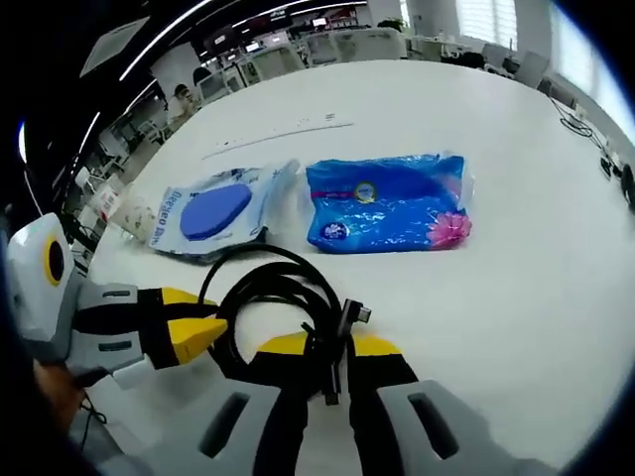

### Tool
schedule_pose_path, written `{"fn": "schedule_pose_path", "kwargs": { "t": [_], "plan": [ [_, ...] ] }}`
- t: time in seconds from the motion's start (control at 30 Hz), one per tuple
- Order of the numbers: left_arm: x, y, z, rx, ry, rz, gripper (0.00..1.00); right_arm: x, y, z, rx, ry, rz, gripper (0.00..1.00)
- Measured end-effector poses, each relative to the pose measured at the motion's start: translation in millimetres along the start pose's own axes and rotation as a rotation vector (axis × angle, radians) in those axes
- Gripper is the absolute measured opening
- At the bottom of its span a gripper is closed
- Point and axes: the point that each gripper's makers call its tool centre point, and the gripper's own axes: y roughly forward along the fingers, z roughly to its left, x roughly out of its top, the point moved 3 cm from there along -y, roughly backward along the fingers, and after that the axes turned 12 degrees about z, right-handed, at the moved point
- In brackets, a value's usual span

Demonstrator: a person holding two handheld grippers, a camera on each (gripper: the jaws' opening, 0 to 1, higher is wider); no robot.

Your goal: Arrange the tabletop items into an orderly group along one side of the table until the central work area is clear of visible clutter.

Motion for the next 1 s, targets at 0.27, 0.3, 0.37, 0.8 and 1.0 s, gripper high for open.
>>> {"fn": "schedule_pose_path", "kwargs": {
  "t": [0.27, 0.3, 0.37, 0.8, 1.0],
  "plan": [
    [-2.7, -4.7, 1.8, 0.006, 0.034, -0.030, 0.11, 0.5, -2.7, -3.1, -0.031, -0.029, -0.032, 0.21],
    [-3.3, -5.2, 2.8, 0.005, 0.034, -0.033, 0.13, 1.1, -3.9, -3.0, -0.031, -0.041, -0.043, 0.23],
    [-4.8, -7.0, 5.9, 0.000, 0.026, -0.038, 0.16, -0.1, -5.8, -2.7, -0.024, -0.053, -0.054, 0.26],
    [-18.5, -38.4, 27.1, 0.013, 0.040, -0.127, 0.48, 6.5, -32.8, 9.9, 0.020, -0.240, -0.190, 0.55],
    [-21.9, -62.8, 39.6, 0.034, 0.073, -0.157, 0.61, 2.3, -52.5, 23.0, 0.090, -0.300, -0.244, 0.70]
  ]
}}
